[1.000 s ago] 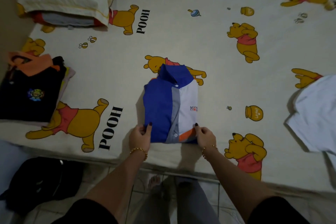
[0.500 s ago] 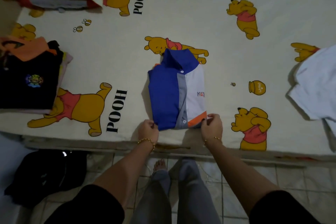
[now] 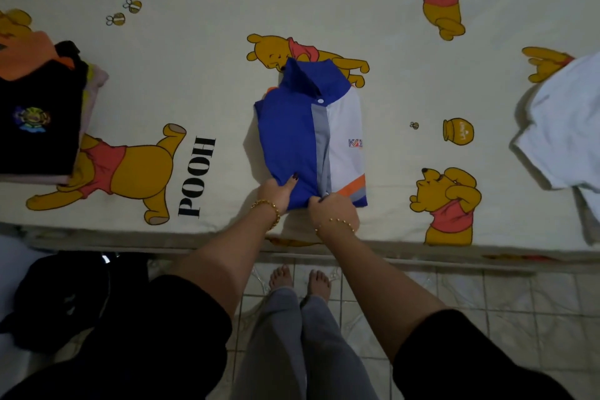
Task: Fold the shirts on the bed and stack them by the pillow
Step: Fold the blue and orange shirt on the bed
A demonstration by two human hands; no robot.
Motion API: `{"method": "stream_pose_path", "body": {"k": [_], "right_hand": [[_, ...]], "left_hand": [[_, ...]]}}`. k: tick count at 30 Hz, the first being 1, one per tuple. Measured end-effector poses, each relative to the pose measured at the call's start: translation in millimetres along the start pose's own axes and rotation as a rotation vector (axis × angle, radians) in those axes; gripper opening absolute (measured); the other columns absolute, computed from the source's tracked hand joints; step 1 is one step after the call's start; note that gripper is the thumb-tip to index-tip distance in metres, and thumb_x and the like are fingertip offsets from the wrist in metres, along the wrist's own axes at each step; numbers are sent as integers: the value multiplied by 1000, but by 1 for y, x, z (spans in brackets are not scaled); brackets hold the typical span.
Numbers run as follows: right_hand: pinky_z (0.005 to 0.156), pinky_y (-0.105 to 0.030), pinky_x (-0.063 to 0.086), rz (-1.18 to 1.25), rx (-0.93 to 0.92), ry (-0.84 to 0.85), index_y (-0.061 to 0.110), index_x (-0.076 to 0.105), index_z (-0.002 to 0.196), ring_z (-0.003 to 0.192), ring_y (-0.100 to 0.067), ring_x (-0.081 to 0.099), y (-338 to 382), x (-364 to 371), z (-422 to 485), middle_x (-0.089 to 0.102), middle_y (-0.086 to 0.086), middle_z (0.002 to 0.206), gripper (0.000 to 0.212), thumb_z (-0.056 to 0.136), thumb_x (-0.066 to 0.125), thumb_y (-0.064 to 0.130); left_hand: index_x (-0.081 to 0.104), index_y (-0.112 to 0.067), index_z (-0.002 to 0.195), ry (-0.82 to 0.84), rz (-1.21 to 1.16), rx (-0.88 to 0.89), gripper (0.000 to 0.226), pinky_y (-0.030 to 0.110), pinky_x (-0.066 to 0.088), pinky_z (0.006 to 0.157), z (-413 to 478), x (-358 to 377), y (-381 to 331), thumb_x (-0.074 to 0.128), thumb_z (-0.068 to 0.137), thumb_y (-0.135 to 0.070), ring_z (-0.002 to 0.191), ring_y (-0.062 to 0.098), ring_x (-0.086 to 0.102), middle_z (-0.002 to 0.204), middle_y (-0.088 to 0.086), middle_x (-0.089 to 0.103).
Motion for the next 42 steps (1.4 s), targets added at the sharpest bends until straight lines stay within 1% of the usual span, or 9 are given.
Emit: {"method": "stream_pose_path", "body": {"k": [7, 10, 13, 17, 25, 28, 34, 37, 42], "right_hand": [[83, -42, 56, 461, 347, 364, 9, 41, 131, 94, -30, 63, 0, 10, -6, 57, -15, 98, 43, 94, 48, 28], [74, -46, 58, 695, 412, 301, 4, 52, 113, 86, -34, 66, -11, 16, -1, 64, -18, 100, 33, 88, 57, 26], [68, -38, 58, 498, 108, 38, 6, 61, 94, 78, -30, 66, -17, -8, -3, 68, -17, 96, 15, 84, 62, 17], [71, -34, 49, -31, -338, -221, 9, 61, 109, 87, -31, 63, -14, -33, -11, 67, -13, 95, 21, 93, 51, 18], [52, -39, 56, 1017, 359, 301, 7, 54, 104, 81, -33, 67, -17, 0, -5, 63, -18, 102, 21, 85, 63, 5], [61, -46, 59, 854, 252, 199, 8, 59, 96, 80, -33, 68, -23, -5, 6, 65, -18, 100, 12, 86, 61, 2], [60, -31, 44, -55, -544, -336, 9, 70, 105, 71, -36, 63, -35, -45, 4, 67, -20, 80, 20, 89, 57, 8], [47, -29, 43, -101, -632, -487, 6, 72, 87, 53, -36, 61, -38, -54, -1, 65, -19, 63, 8, 81, 67, 4], [55, -33, 50, -78, -643, -397, 10, 59, 95, 63, -27, 61, -41, -53, -9, 65, -10, 75, 19, 94, 52, 28]], "left_hand": [[60, -1, 114, -16, -49, -19, 43, 26, 40, 74, -10, 6, 1, 50, 95, -39, 97, 31, 58, 114, 17, 63], [58, -4, 110, 7, -69, -20, 37, 16, 45, 48, -16, 5, -9, 49, 97, -37, 71, 22, 56, 98, 11, 61], [54, -6, 104, 52, -150, -34, 31, 16, 45, 36, -15, 1, -16, 51, 96, -36, 61, 17, 53, 89, 8, 57], [54, -9, 96, 80, -207, -48, 27, 22, 49, 38, -18, 7, -20, 52, 95, -36, 62, 18, 54, 90, 9, 57], [49, -7, 121, 36, -350, -186, 43, 21, 49, 37, -24, 15, -18, 55, 93, -39, 70, 21, 56, 118, 16, 55], [48, -10, 113, 59, -350, -189, 35, 20, 49, 37, -25, 15, -21, 54, 94, -39, 69, 21, 54, 113, 15, 54], [49, -11, 108, 95, -266, -130, 33, 21, 52, 42, -26, 14, -22, 54, 93, -40, 74, 18, 55, 107, 11, 55], [52, -10, 111, 95, -239, -89, 35, 20, 51, 41, -28, 17, -21, 54, 93, -41, 78, 20, 55, 108, 11, 56], [55, -6, 116, 67, -151, -30, 41, 18, 47, 37, -32, 11, -20, 52, 94, -40, 72, 21, 55, 101, 10, 56]]}}
Point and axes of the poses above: each hand's wrist, its own z-axis towards the middle knuckle, its own x-axis out of the palm, y = z × x, the point moved 5 cm from there along z, towards the middle knuckle
